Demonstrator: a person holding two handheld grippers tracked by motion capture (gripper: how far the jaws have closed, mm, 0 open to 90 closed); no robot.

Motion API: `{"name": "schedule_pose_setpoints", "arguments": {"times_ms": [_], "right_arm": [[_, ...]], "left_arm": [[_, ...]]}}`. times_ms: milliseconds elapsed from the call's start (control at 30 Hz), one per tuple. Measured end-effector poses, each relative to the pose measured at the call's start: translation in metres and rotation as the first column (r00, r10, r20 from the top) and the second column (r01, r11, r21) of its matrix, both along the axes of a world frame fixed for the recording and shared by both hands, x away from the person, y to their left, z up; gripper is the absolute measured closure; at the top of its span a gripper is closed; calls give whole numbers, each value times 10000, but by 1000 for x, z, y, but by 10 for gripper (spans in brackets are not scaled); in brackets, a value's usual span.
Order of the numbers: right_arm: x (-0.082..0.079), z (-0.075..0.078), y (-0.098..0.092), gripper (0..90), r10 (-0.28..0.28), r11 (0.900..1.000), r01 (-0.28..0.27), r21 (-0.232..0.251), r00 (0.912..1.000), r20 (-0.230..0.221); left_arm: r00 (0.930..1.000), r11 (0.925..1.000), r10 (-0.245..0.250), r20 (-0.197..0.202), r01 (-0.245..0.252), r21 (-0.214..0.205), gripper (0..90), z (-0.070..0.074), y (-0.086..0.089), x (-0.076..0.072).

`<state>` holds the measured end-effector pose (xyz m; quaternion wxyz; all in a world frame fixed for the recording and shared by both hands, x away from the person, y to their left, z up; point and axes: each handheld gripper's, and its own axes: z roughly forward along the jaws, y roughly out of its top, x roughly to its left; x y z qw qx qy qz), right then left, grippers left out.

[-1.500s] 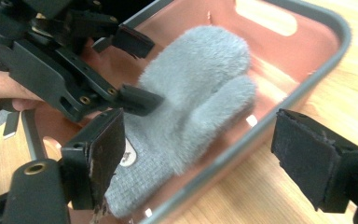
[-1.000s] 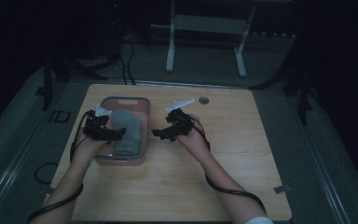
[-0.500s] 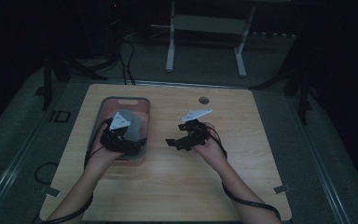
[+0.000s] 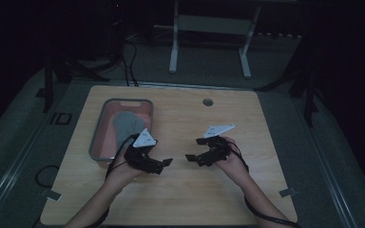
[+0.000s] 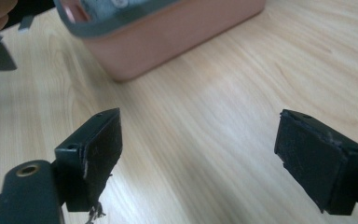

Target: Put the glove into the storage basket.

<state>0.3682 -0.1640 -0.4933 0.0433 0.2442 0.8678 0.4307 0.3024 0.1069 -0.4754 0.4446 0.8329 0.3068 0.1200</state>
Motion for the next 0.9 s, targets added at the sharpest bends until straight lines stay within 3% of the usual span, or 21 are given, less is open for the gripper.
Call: {"name": "schedule_pose_setpoints", "arguments": {"times_ms": [133, 267, 400, 667, 900], "right_arm": [[-7, -10, -12, 147, 78, 9999, -78, -125, 10000, -54], [-12, -19, -24, 142, 29, 9998, -31, -211, 9999, -101], [-18, -30, -36, 142, -66, 9997, 59, -233, 9996, -265], [-34, -44, -62, 143, -248, 9996, 251, -135, 9995, 216], [-47, -53, -85, 144, -660, 9976, 662, -177, 9977, 158]], "left_arm": [[9977, 9977, -679, -78, 679, 3, 124, -17, -13, -5], [9929, 9926, -1168, -216, 1174, 308, 124, -33, -26, -9], [9890, 9883, -1463, -203, 1471, 404, 123, -44, -37, -12], [9808, 9808, -1916, -364, 1926, 287, 123, -61, -57, -17], [9729, 9722, -2301, -231, 2309, 388, 123, -70, -74, -21]]}}
